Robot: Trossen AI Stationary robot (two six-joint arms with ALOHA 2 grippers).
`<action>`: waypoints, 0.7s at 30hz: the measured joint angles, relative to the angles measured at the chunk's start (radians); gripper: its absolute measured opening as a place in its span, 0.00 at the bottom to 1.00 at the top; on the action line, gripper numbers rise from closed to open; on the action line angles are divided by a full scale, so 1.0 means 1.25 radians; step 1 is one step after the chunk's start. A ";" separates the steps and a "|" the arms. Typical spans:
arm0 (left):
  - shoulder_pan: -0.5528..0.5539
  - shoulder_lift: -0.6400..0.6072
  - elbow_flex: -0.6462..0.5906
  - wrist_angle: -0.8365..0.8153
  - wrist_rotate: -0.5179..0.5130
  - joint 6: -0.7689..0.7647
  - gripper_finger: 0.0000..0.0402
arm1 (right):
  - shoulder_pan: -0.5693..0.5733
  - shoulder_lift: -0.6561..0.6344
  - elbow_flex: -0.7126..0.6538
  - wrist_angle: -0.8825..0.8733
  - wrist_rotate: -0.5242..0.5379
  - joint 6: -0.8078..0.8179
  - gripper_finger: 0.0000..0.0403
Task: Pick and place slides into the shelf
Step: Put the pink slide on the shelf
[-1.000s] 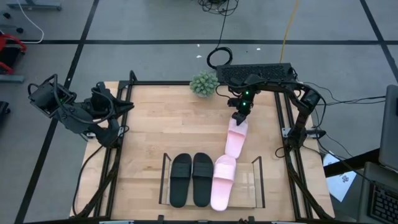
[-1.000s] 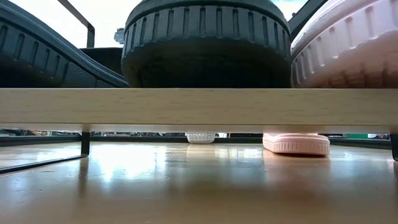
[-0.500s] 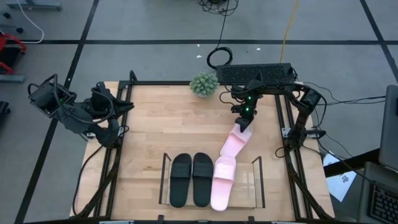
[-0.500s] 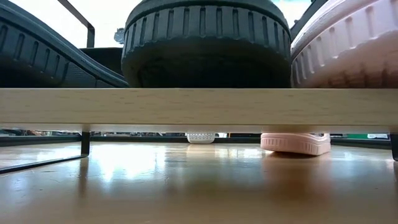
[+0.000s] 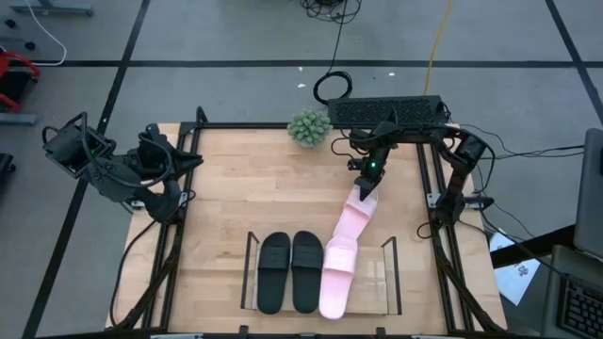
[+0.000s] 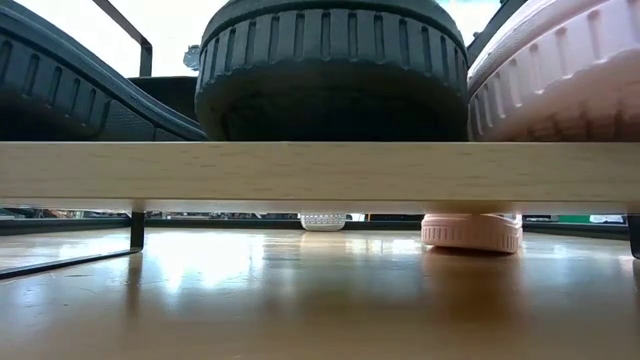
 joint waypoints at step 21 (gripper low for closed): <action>0.000 0.000 0.000 -0.003 0.000 0.001 0.12 | 0.000 0.000 0.000 0.009 0.003 0.010 0.02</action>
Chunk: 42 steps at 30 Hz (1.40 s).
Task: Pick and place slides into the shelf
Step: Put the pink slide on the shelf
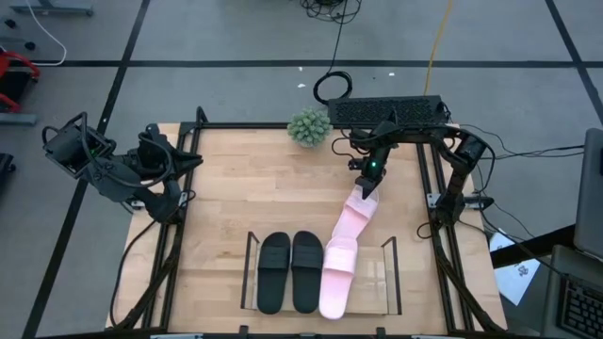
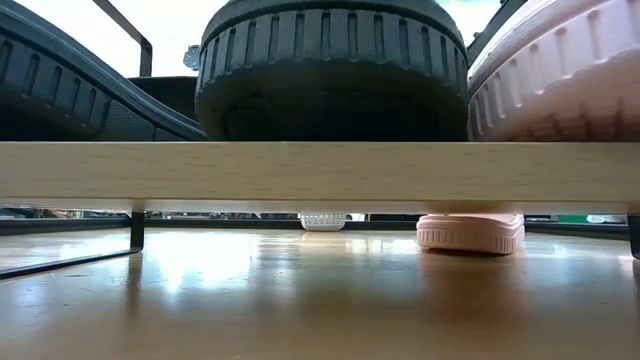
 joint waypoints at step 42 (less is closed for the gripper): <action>0.000 0.000 0.000 0.000 0.023 -0.016 0.12 | -0.205 -0.470 0.075 0.006 0.000 0.114 0.00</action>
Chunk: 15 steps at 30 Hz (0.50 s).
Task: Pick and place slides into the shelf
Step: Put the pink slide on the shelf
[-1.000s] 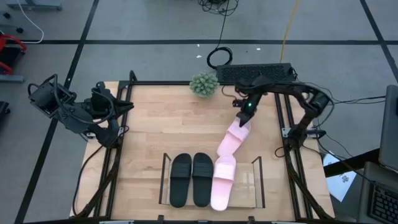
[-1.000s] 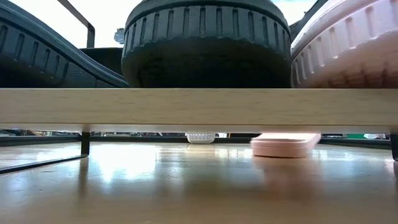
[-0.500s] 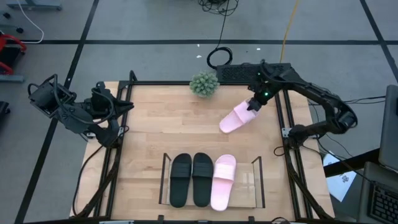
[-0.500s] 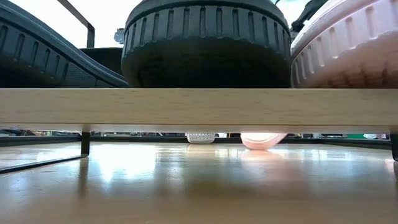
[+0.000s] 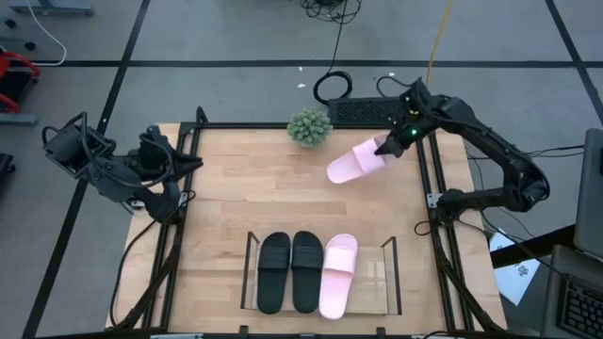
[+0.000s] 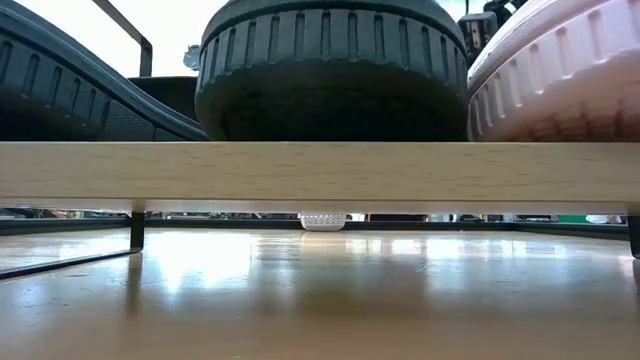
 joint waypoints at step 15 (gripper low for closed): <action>0.000 0.029 0.000 0.003 0.047 -0.012 0.12 | -0.003 0.003 0.098 -0.017 -0.412 0.103 0.00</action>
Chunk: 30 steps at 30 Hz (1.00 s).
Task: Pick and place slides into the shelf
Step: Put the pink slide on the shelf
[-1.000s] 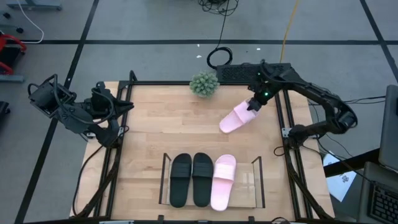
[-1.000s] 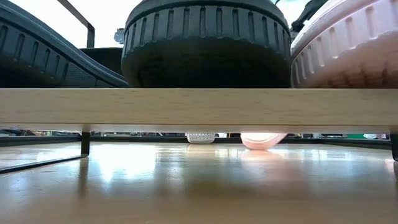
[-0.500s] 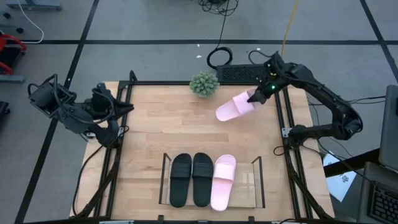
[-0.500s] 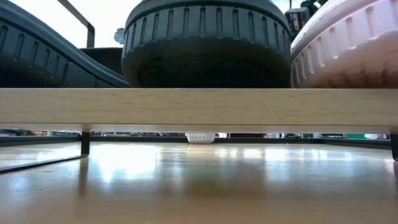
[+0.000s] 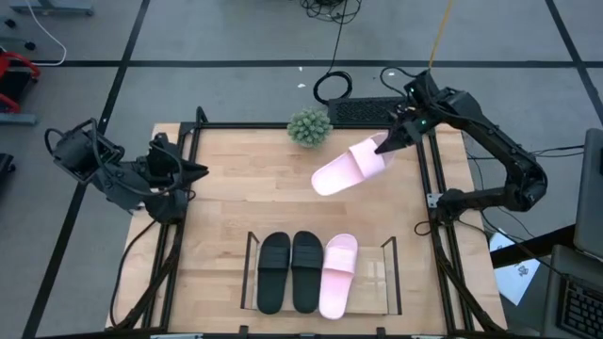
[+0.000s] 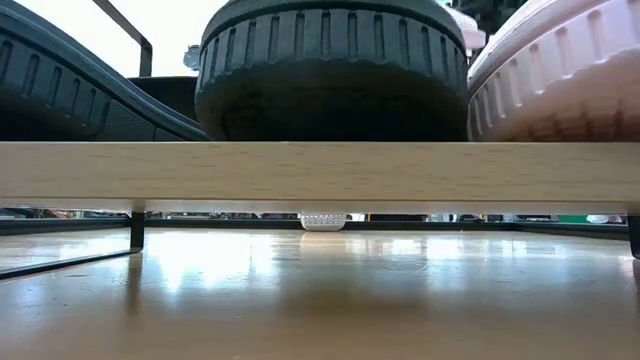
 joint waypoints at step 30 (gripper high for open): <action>0.001 0.098 0.000 0.004 0.008 -0.143 0.12 | 0.535 0.060 0.092 -0.406 0.141 -0.130 0.00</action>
